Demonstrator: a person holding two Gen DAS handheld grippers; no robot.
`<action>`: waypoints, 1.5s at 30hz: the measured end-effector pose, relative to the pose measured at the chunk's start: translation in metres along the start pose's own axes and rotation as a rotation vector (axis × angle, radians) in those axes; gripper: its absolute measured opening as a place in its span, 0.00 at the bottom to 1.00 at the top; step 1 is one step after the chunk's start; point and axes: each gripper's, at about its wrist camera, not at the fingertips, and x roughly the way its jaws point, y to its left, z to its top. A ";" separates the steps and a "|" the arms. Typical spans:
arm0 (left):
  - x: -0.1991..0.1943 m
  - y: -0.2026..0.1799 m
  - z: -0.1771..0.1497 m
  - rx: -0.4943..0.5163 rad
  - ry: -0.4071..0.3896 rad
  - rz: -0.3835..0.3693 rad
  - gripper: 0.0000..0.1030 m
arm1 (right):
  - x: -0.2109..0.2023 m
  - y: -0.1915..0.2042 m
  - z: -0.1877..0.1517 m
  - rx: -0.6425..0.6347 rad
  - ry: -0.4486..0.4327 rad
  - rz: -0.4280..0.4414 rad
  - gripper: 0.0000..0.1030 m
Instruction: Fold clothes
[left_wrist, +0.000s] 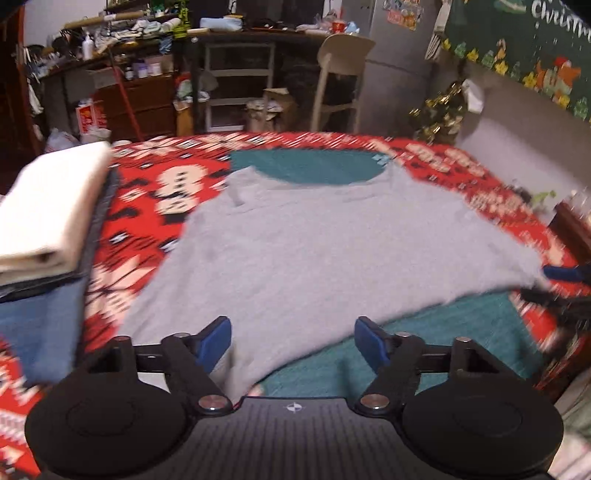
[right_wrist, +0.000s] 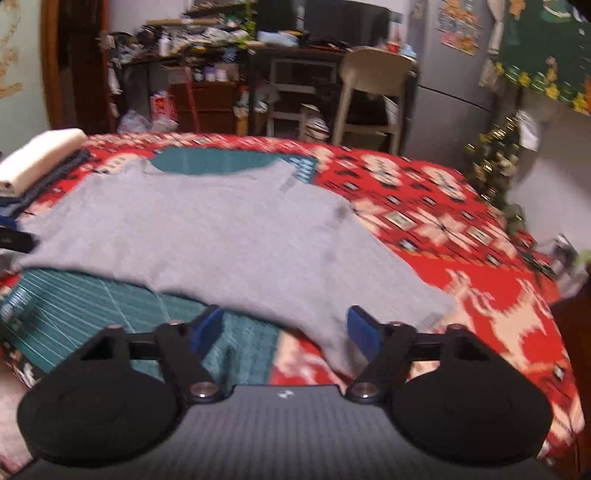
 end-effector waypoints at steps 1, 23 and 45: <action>-0.004 0.004 -0.005 0.003 0.010 0.017 0.63 | -0.001 -0.005 -0.003 0.008 0.009 -0.015 0.61; -0.026 0.099 -0.048 -0.416 0.051 -0.060 0.45 | 0.008 -0.084 -0.023 0.412 0.099 0.045 0.22; -0.022 0.096 -0.044 -0.343 0.084 0.037 0.10 | 0.005 -0.098 -0.026 0.443 0.114 0.044 0.09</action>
